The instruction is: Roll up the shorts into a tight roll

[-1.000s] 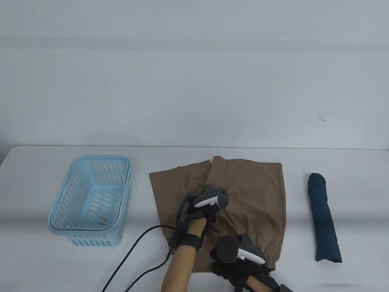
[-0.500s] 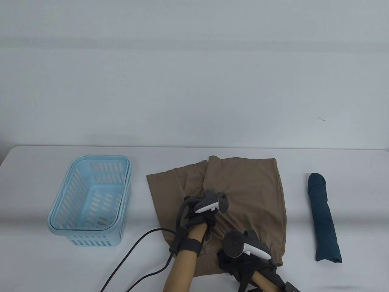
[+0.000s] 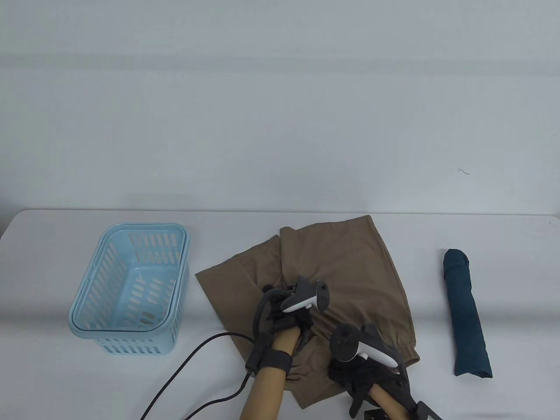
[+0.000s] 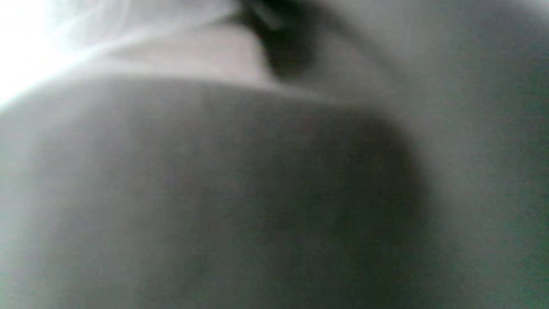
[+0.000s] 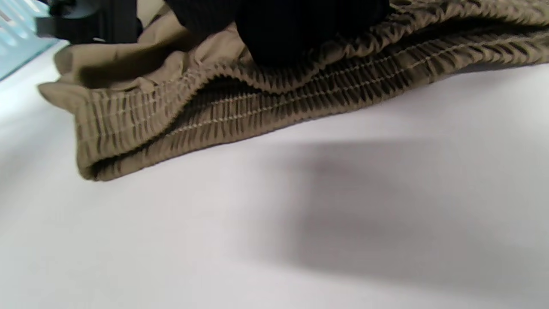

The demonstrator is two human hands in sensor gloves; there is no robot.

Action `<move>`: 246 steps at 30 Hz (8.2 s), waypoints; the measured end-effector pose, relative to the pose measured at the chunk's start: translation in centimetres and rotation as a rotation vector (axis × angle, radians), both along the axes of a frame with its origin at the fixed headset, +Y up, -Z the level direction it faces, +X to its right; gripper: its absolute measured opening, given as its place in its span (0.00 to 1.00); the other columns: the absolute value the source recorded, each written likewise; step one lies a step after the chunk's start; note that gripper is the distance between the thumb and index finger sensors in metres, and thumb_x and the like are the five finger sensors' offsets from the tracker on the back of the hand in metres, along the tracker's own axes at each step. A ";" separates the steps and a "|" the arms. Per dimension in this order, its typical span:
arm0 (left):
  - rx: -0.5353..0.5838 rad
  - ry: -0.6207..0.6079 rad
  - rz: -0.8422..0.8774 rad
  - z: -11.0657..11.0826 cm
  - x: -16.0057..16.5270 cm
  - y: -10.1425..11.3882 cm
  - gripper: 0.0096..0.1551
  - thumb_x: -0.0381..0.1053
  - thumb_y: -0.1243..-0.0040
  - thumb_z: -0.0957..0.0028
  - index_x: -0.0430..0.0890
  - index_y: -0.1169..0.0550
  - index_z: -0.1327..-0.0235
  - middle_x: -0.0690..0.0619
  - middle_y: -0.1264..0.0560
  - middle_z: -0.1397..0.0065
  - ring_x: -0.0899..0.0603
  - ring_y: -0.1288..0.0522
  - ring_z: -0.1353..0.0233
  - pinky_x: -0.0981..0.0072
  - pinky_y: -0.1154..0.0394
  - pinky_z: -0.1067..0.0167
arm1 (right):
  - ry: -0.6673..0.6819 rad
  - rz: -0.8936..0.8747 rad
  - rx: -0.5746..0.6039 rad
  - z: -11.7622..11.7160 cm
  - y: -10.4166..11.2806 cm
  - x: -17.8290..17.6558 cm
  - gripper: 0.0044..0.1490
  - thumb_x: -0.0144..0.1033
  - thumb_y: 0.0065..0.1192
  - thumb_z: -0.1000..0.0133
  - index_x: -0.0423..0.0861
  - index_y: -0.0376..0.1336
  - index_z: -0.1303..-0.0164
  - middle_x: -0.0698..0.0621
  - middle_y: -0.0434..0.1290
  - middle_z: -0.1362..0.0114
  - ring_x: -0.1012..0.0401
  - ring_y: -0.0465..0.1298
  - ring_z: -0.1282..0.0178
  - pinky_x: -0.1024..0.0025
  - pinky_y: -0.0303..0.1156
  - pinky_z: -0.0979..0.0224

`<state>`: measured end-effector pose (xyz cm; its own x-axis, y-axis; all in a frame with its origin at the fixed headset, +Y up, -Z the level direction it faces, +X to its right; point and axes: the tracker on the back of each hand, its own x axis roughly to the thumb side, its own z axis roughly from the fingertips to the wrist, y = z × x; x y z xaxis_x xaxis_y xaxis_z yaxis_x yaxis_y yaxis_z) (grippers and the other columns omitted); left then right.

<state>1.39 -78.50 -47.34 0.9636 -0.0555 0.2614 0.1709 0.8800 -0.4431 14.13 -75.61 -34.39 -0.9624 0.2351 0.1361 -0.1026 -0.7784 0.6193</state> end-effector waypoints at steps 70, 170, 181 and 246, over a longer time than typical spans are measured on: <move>-0.017 0.032 0.091 0.4 -1.0 1.2 0.28 0.52 0.52 0.41 0.37 0.30 0.35 0.35 0.27 0.37 0.39 0.22 0.43 0.25 0.41 0.32 | -0.356 0.223 0.078 -9.1 -0.2 5.5 0.36 0.42 0.45 0.39 0.40 0.49 0.21 0.41 0.40 0.14 0.37 0.48 0.15 0.27 0.38 0.23; 0.364 0.248 0.173 -2.5 -14.2 18.4 0.33 0.52 0.53 0.42 0.42 0.36 0.24 0.35 0.40 0.17 0.25 0.40 0.18 0.25 0.51 0.29 | -0.645 -0.336 0.388 -10.3 5.9 17.8 0.33 0.36 0.50 0.40 0.41 0.56 0.24 0.38 0.63 0.22 0.42 0.68 0.25 0.35 0.56 0.25; 0.260 0.054 0.197 0.6 -10.3 14.5 0.35 0.53 0.53 0.42 0.41 0.38 0.22 0.35 0.42 0.16 0.24 0.41 0.18 0.25 0.52 0.29 | -0.557 -0.266 0.365 -7.5 4.6 17.7 0.36 0.37 0.50 0.40 0.40 0.52 0.21 0.37 0.58 0.18 0.38 0.62 0.21 0.33 0.54 0.25; -0.081 -0.050 0.245 10.7 -5.7 1.3 0.34 0.52 0.54 0.40 0.44 0.41 0.22 0.40 0.46 0.16 0.27 0.48 0.18 0.25 0.57 0.30 | -0.139 0.098 0.253 -1.4 -1.7 8.7 0.33 0.34 0.46 0.40 0.46 0.51 0.21 0.44 0.49 0.14 0.45 0.43 0.13 0.36 0.41 0.20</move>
<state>-4.32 -77.24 -36.68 0.9316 0.2013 0.3027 -0.0201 0.8600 -0.5100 22.83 -77.30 -35.82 -0.9923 0.1158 0.0436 -0.0899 -0.9167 0.3893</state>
